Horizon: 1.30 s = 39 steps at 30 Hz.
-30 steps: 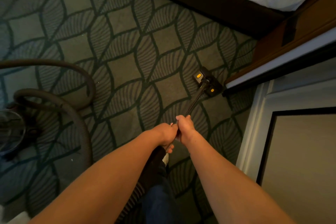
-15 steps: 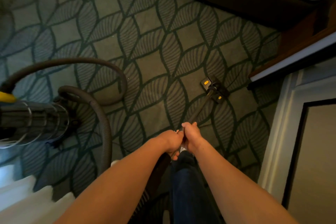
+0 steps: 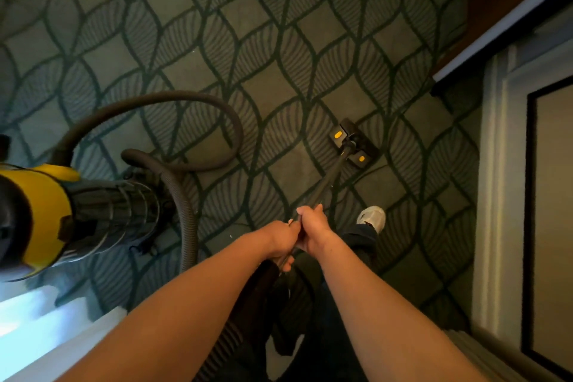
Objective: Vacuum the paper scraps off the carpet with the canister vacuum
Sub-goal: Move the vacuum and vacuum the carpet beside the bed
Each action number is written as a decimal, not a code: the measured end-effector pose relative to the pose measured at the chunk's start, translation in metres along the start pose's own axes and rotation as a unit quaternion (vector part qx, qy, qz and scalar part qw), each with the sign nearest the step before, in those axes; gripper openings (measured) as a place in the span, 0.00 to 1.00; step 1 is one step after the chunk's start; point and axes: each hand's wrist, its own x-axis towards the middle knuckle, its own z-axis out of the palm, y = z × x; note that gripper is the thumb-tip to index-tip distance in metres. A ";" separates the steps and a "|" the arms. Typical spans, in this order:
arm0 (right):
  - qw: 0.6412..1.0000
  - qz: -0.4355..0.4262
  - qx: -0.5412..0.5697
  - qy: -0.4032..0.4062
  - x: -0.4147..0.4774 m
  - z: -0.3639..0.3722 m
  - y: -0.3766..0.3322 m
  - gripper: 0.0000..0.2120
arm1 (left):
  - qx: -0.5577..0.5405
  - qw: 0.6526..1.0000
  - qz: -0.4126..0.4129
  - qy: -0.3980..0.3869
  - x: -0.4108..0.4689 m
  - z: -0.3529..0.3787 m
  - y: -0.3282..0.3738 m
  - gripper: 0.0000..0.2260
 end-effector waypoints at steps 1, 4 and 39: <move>1.000 0.000 0.004 0.000 -0.004 0.006 0.011 0.34 | 0.006 1.000 0.001 0.000 -0.005 -0.002 -0.010 0.24; 1.000 0.007 0.004 0.009 -0.017 0.016 0.037 0.34 | -0.003 1.000 -0.008 -0.006 -0.019 0.000 -0.037 0.24; 0.997 0.045 0.055 0.018 -0.083 0.250 0.229 0.32 | 0.138 0.987 -0.048 -0.062 -0.082 -0.162 -0.286 0.29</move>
